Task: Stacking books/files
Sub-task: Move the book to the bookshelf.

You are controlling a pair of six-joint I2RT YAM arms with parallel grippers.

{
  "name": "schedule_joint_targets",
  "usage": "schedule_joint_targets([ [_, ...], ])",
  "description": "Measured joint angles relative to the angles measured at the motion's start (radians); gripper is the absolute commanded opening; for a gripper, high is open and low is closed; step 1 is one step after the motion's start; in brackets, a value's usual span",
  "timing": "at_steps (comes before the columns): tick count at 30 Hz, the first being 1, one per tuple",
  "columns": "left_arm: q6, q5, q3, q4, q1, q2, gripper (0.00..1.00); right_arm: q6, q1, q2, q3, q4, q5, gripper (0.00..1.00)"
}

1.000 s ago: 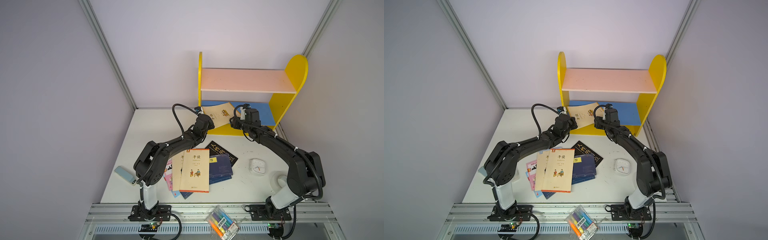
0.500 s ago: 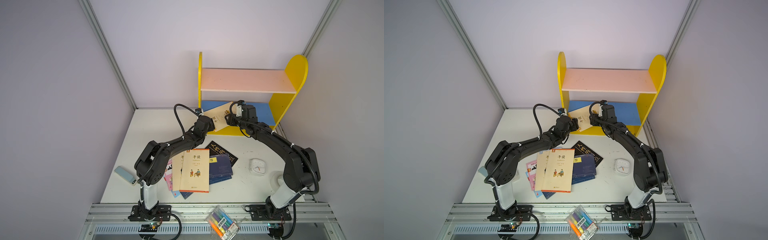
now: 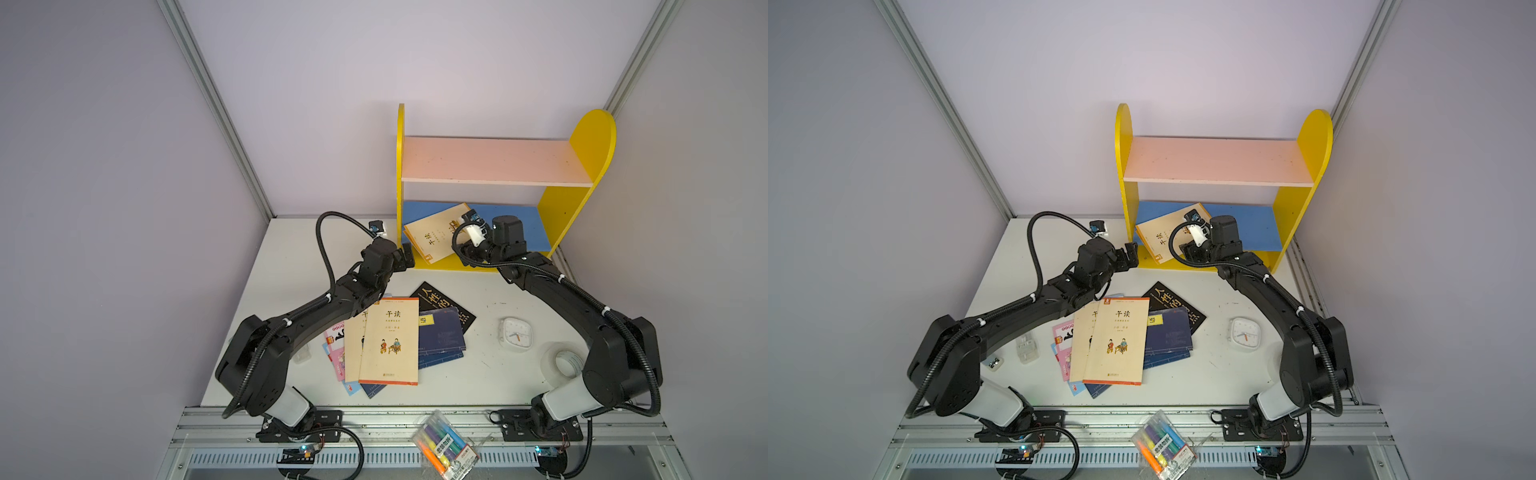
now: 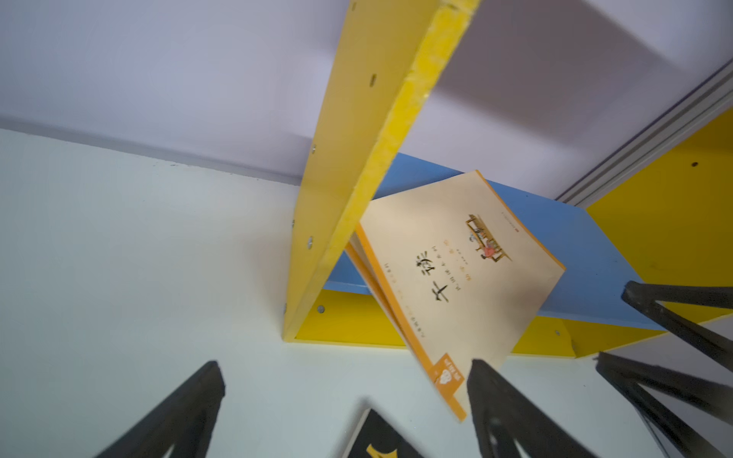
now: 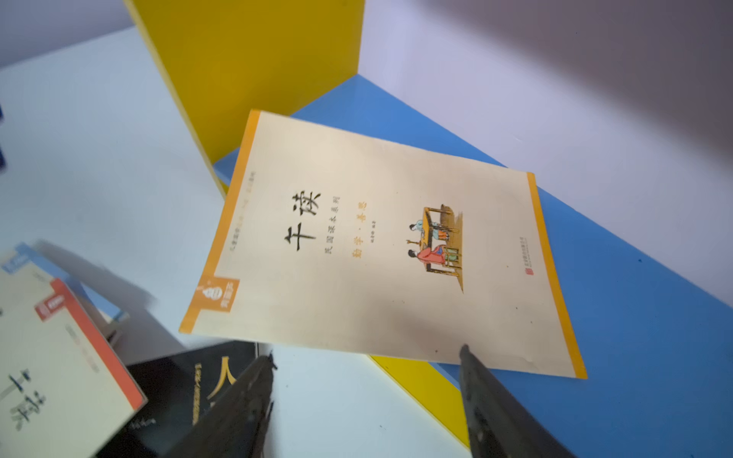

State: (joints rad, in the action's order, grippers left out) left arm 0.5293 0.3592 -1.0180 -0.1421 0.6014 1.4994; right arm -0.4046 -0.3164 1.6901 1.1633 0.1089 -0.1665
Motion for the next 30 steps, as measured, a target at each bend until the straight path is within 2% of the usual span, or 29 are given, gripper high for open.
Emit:
schedule_joint_targets([
  [7,0.023,-0.014,0.168,0.060,-0.032,-0.155,0.98,-0.300,0.002,0.011,-0.057,-0.038,-0.073,0.82],
  [12,0.033,-0.014,0.206,0.086,-0.034,-0.194,0.98,-0.406,-0.002,0.068,-0.013,-0.037,-0.113,0.83],
  [14,0.037,-0.016,0.212,0.090,-0.034,-0.196,0.98,-0.428,-0.007,0.092,0.009,-0.039,-0.116,0.86],
  [22,0.047,-0.037,0.208,0.098,-0.034,-0.195,0.98,-0.483,-0.039,0.181,0.066,-0.036,-0.115,0.86],
  [30,0.043,-0.043,0.206,0.101,-0.034,-0.198,0.98,-0.446,-0.054,0.280,0.190,-0.011,-0.085,0.86],
])
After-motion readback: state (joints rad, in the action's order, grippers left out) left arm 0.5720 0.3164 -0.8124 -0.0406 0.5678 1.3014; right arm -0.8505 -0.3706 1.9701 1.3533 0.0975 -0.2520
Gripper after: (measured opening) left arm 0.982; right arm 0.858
